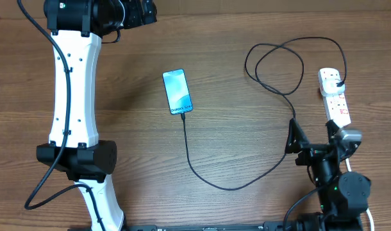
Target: Plug charger to phone and switch on socket
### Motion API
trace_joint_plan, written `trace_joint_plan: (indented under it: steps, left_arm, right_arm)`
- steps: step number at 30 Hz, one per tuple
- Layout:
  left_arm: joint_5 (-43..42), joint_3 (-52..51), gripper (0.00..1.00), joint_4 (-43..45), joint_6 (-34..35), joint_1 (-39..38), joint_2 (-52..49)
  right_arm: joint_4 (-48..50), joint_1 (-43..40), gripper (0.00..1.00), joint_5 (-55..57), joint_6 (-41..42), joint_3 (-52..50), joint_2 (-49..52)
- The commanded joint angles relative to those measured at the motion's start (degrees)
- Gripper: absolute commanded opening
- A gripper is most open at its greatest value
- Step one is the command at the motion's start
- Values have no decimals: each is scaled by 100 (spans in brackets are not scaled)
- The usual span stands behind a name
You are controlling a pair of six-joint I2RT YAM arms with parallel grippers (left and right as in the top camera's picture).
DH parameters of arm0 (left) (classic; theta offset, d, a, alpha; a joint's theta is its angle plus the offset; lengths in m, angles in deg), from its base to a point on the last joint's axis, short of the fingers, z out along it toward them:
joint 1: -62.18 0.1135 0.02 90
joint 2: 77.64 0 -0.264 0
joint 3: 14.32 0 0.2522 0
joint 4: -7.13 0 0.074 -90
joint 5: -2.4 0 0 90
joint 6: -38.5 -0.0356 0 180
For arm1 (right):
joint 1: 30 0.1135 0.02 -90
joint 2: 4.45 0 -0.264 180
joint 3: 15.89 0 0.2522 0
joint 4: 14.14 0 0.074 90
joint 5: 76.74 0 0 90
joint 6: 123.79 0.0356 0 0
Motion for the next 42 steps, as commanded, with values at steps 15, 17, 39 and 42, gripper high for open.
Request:
trace_joint_plan:
  steps: [15,17,39,42]
  left_arm:
    - [28,-22,100,0,-63,-48,-59]
    - [28,-22,100,0,-63,-48,-59]
    - [28,-22,100,0,-61,-48,-59]
    - [28,-22,100,0,-63,-48,-59]
  right_arm:
    - [382,55,100,267,-26,-1311,-1008]
    - [378,55,100,249,-26,-1397,-1073]
    - [490,59,100,-9,15,-1469,-1189]
    - [490,59,100,-9,15,-1469,-1189]
